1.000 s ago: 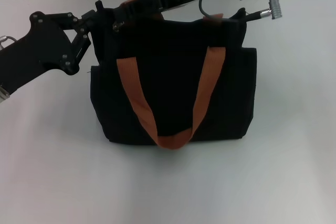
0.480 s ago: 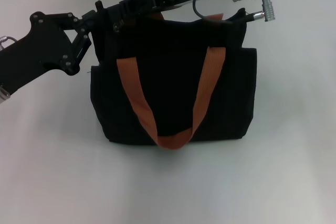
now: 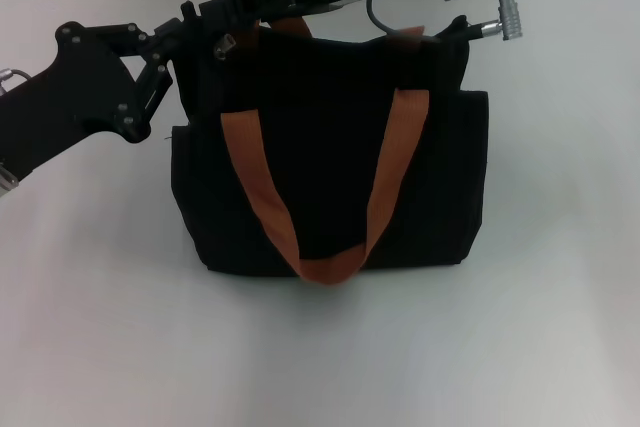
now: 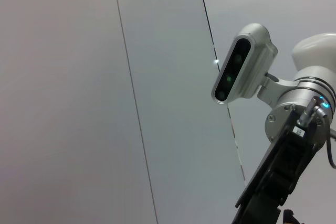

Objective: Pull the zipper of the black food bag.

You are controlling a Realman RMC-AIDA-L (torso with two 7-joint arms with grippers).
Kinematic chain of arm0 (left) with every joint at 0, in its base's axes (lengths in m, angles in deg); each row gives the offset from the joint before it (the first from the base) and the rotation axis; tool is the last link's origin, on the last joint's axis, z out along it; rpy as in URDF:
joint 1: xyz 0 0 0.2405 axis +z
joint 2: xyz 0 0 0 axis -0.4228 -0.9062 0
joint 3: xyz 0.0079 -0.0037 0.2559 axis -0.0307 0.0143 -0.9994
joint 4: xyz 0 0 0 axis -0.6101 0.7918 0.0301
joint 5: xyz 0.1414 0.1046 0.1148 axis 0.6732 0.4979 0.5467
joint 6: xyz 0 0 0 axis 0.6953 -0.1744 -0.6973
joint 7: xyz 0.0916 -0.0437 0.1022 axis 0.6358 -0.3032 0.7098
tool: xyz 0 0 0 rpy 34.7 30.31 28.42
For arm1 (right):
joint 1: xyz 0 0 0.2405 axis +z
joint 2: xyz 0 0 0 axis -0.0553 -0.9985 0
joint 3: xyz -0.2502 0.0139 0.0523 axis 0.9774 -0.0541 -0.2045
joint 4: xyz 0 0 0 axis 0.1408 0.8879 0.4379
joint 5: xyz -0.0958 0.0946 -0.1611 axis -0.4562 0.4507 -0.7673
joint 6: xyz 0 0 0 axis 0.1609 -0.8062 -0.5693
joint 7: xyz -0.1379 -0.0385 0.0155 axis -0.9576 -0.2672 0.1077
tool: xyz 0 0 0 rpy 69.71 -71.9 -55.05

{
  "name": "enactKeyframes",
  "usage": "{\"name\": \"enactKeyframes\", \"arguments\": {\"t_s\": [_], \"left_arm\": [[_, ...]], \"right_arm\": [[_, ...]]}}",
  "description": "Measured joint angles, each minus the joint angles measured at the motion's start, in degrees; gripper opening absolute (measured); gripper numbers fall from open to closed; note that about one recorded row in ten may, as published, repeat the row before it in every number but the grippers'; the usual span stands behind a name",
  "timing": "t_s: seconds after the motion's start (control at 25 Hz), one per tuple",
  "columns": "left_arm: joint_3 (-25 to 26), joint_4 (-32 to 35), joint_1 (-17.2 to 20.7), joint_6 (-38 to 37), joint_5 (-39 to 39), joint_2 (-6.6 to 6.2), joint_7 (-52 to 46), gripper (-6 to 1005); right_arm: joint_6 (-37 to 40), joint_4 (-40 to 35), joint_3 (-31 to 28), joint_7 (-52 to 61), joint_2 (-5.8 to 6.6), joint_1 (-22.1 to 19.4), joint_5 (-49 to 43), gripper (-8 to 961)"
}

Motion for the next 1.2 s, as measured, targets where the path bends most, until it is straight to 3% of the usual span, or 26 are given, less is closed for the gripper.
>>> {"name": "enactKeyframes", "arguments": {"t_s": [0.76,1.2], "left_arm": [[0.00,-0.03,0.15,-0.59,-0.50,0.00,0.00,48],[0.00,-0.03,0.16,-0.70,-0.88,0.00,0.03,51]], "right_arm": [[-2.18,2.32,1.46,-0.32,-0.23,0.59,-0.18,419],[1.00,4.39,1.15,-2.35,-0.07,-0.01,6.86,418]]}}
